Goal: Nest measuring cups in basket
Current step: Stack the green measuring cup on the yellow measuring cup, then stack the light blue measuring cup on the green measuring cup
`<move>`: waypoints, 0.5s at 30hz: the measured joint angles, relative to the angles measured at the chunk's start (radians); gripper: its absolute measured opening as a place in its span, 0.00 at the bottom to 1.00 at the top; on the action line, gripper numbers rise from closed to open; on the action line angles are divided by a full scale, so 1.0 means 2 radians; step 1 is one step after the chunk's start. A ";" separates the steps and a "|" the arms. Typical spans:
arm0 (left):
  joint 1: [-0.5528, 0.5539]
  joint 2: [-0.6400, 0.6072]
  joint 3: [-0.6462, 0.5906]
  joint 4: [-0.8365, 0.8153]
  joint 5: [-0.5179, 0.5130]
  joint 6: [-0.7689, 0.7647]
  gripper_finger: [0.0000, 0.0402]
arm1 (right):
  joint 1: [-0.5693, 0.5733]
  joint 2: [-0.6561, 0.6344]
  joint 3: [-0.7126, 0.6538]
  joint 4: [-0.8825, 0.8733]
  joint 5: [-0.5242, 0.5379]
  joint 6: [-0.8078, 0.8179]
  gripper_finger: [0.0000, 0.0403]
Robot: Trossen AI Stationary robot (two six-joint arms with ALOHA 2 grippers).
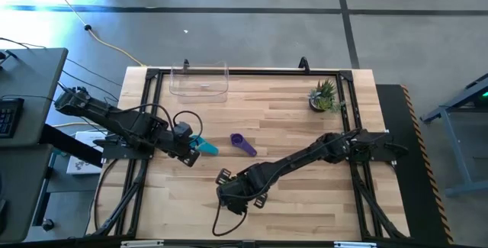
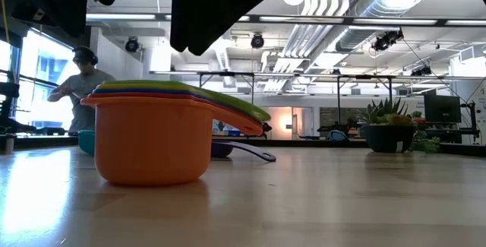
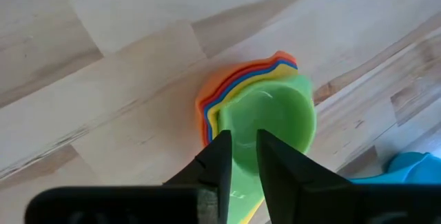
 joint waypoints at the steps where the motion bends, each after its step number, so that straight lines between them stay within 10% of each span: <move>1: 0.000 0.000 0.000 0.000 0.000 0.000 0.09 | 0.000 0.000 0.000 -0.001 0.000 0.000 0.16; 15: 0.000 0.000 0.000 0.000 0.000 0.000 0.09 | -0.019 0.000 0.000 -0.023 0.010 0.111 0.18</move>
